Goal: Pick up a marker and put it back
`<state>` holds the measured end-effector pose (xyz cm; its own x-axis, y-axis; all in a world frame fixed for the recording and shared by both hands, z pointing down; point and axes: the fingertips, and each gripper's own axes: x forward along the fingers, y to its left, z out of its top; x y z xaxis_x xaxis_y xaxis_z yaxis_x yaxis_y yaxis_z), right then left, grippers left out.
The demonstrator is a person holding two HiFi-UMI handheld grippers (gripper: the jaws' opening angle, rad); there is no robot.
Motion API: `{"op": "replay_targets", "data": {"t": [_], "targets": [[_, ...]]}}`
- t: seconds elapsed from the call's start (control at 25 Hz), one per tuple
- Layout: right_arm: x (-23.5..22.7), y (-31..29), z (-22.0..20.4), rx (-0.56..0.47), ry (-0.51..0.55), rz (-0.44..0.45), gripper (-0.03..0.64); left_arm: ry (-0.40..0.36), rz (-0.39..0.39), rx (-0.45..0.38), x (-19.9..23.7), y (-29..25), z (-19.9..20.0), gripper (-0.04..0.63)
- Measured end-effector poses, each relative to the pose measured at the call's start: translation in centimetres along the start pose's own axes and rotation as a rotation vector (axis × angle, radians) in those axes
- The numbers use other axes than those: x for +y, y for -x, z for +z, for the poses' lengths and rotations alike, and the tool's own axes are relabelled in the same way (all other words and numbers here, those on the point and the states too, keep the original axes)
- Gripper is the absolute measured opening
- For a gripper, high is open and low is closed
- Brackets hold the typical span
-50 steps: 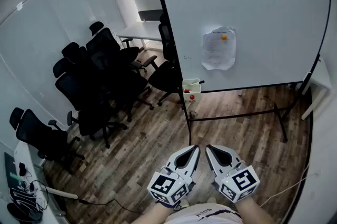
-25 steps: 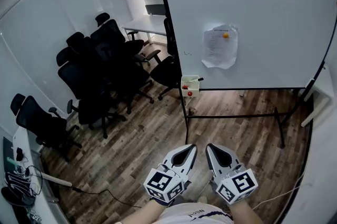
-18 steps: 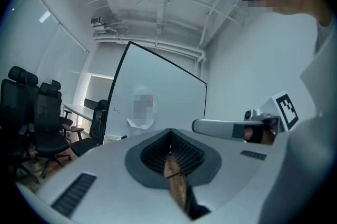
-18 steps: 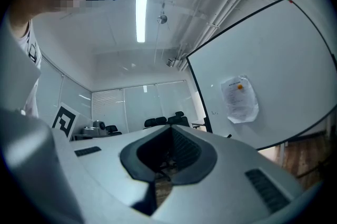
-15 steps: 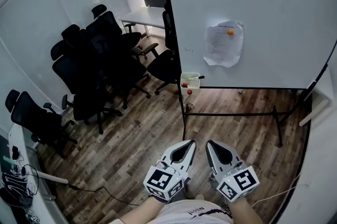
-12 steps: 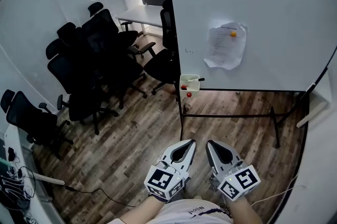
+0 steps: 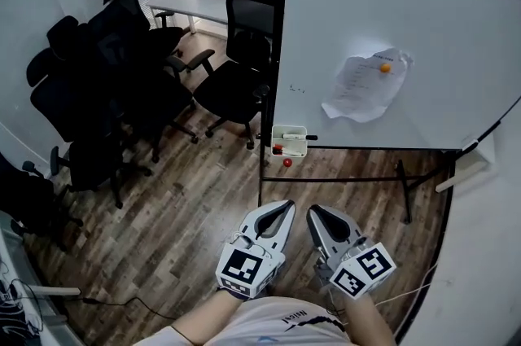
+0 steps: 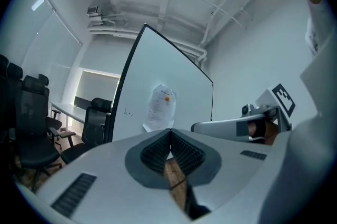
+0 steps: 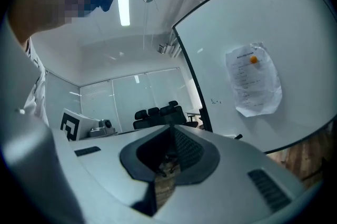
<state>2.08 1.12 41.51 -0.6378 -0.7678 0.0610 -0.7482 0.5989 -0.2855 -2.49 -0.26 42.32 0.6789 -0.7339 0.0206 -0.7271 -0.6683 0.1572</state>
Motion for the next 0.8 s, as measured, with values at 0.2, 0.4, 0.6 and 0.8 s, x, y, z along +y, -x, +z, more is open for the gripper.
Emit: {"op": "replay_targets", "data": {"t": [0.2,0.4,0.6,0.8], "targets": [[-3.4,-3.0,-1.2,0.066,0.016,-0.046,0.017,0.044,-0.028,0.036,3.2,-2.5,-1.4,0.011],[-9.2,-5.8,-2.3,0.13,0.146,-0.068,0.071,0.058,-0.023,0.074,5.2,-5.1,-2.5,0.011],[-17.1,-9.5,-4.0,0.23,0.335,0.049,0.102,0.041,0.039,0.131,7.2,-8.3,-3.8,0.011],[-22.8,-13.1,-7.3,0.411,0.494,0.168,0.14,0.017,0.131,0.149,9.3,-11.7,-2.9,0.011]]}}
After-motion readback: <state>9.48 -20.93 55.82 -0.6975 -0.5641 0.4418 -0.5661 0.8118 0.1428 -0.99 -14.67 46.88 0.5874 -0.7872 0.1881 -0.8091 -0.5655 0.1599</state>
